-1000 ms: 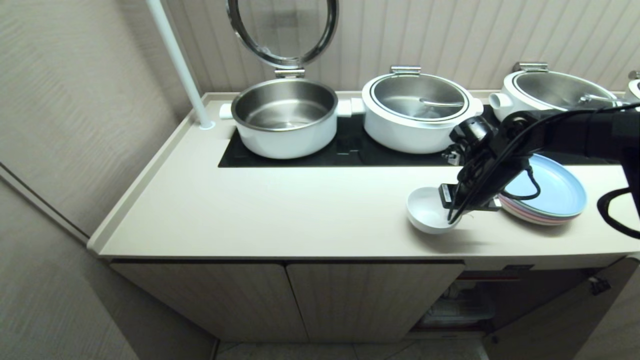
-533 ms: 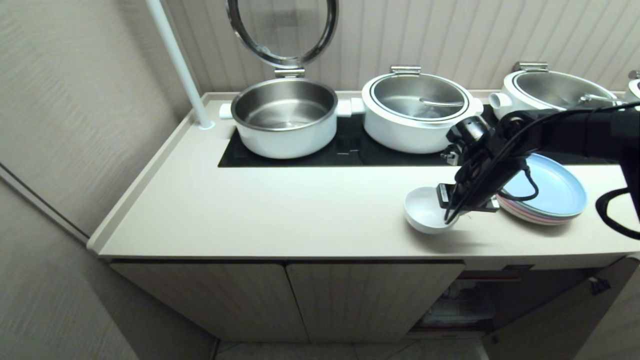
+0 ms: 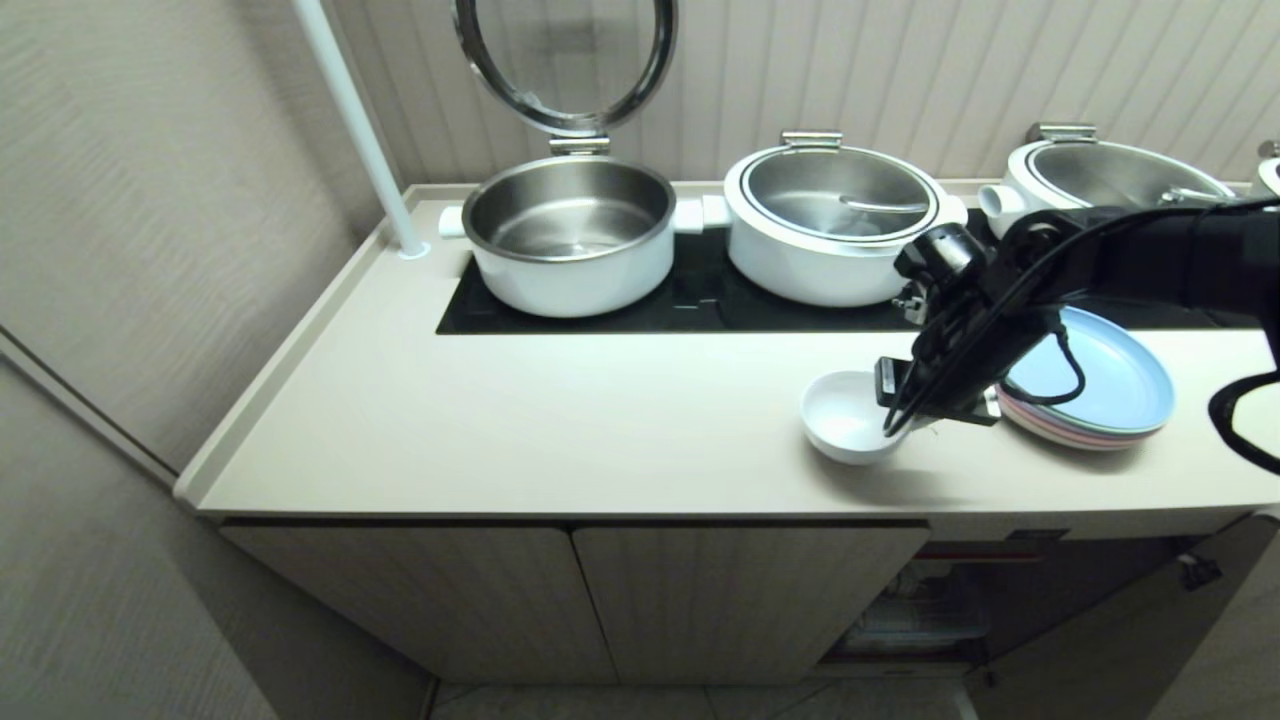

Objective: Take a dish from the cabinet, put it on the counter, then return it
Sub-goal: Pick up the bowl from the table, then put it back into the cabinet

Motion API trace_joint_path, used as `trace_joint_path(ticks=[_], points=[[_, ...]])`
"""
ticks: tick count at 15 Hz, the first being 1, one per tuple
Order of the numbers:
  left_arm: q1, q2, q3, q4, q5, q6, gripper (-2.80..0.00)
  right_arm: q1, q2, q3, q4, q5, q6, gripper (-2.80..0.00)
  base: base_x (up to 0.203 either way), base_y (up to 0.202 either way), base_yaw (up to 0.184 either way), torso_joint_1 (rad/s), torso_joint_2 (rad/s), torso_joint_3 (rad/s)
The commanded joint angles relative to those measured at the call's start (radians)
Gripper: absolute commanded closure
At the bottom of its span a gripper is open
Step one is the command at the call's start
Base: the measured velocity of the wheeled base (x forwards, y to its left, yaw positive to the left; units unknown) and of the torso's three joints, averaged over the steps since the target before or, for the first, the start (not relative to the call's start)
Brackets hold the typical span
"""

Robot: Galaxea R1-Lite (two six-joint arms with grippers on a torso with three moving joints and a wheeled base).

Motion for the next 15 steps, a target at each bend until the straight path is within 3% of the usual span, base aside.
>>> trace_joint_path(ticks=[1, 8, 15], points=[[-0.001, 0.000, 0.000, 0.000, 0.000, 0.000, 0.00, 0.000, -0.022, 0.003, 0.005, 0.002, 0.025, 0.00, 0.000, 0.000, 0.000, 0.000, 0.00, 0.000], [0.001, 0.000, 0.000, 0.000, 0.000, 0.000, 0.00, 0.020, -0.053, 0.006, 0.008, 0.004, 0.147, 0.00, 0.000, 0.000, 0.000, 0.000, 0.00, 0.000], [0.001, 0.000, 0.000, 0.000, 0.000, 0.000, 0.00, 0.021, -0.119, 0.045, 0.007, 0.004, 0.153, 0.00, 0.000, 0.000, 0.000, 0.000, 0.00, 0.000]])
